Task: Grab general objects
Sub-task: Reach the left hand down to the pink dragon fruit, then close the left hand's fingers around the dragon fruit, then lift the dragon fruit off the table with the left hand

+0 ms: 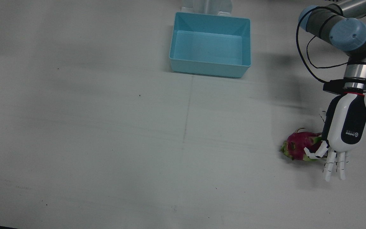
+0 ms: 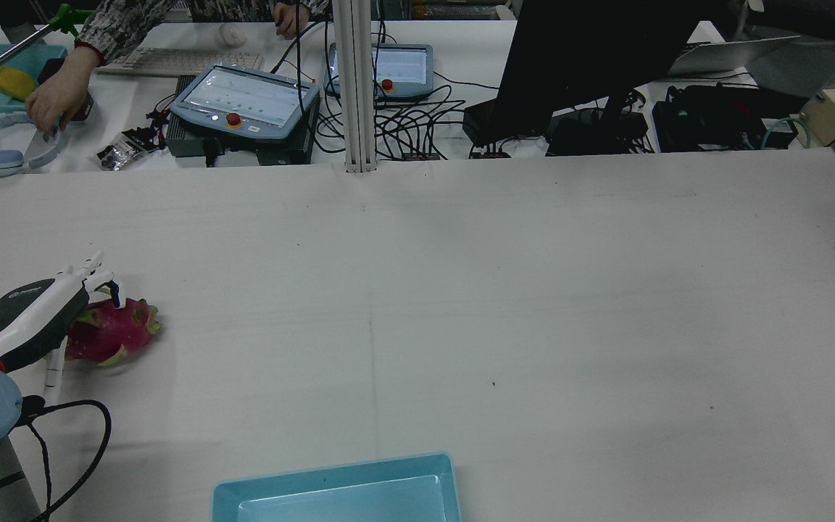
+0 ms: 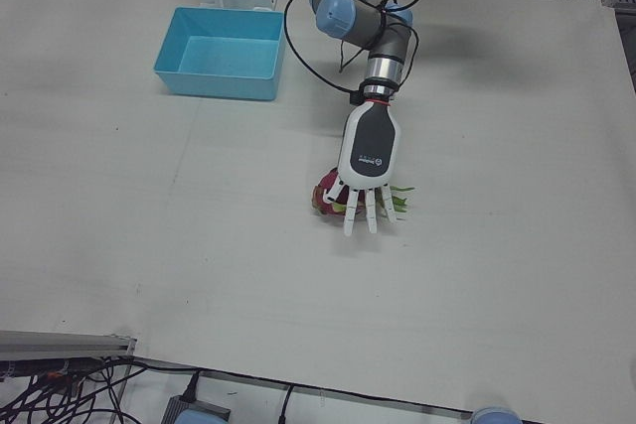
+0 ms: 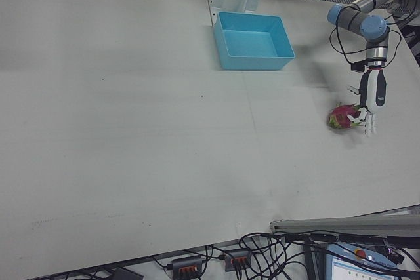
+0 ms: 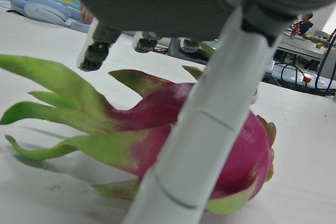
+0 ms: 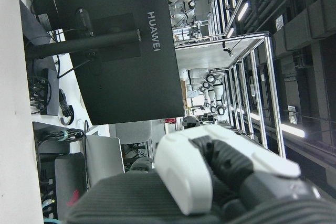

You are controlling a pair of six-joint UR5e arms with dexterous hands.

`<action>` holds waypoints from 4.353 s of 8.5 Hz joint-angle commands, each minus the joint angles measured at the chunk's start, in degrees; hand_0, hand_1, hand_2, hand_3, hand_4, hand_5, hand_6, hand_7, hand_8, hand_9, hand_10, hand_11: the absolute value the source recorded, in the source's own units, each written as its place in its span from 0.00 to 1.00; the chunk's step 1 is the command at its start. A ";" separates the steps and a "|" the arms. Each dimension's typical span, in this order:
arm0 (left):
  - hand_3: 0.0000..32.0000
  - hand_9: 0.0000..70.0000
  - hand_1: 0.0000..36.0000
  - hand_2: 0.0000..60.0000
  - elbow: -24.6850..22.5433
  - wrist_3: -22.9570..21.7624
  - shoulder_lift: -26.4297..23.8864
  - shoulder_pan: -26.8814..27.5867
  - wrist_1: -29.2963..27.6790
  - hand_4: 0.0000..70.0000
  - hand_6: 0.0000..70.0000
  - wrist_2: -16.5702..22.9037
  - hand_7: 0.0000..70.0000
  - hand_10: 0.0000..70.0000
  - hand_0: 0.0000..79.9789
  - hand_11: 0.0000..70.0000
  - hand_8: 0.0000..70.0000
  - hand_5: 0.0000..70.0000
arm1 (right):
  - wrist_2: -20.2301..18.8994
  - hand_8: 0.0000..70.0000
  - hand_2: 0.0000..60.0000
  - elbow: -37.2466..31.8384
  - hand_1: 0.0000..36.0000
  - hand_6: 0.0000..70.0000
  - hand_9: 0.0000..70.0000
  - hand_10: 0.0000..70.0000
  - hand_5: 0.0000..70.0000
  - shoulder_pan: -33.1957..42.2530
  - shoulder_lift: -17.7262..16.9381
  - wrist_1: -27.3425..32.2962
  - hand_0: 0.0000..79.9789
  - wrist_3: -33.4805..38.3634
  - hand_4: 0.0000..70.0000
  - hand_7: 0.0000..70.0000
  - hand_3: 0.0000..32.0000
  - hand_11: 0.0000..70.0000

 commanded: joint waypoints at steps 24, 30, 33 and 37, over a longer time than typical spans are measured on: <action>0.00 0.60 0.57 0.12 11.14 0.37 -6.64 0.49 3.85 0.76 0.65 -1.63 1.00 0.33 1.00 0.50 0.59 1.00 | 0.00 0.00 0.00 0.00 0.00 0.00 0.00 0.00 0.00 0.00 -0.02 -0.09 0.00 0.00 0.00 0.00 0.00 0.00; 0.00 0.86 1.00 0.69 0.15 -0.33 -8.13 -4.66 4.06 0.78 0.86 10.26 1.00 0.56 1.00 0.82 0.79 1.00 | -0.09 0.00 0.00 0.00 0.00 0.00 0.00 0.00 0.00 0.00 -0.02 -0.09 0.00 0.00 0.00 0.00 0.00 0.00; 0.00 0.89 1.00 1.00 0.68 -0.33 -11.10 -16.34 -5.96 0.76 0.90 34.76 1.00 0.63 1.00 0.91 0.81 1.00 | -0.09 0.00 0.00 0.00 0.00 0.00 0.00 0.00 0.00 0.00 -0.02 -0.09 0.00 0.00 0.00 0.00 0.00 0.00; 0.00 0.99 1.00 1.00 -2.64 -8.22 -12.44 -15.09 -17.14 0.92 1.00 50.12 1.00 0.71 1.00 1.00 0.90 1.00 | -0.09 0.00 0.00 0.00 0.00 0.00 0.00 0.00 0.00 -0.09 -0.02 -0.09 0.00 0.00 0.00 0.00 0.00 0.00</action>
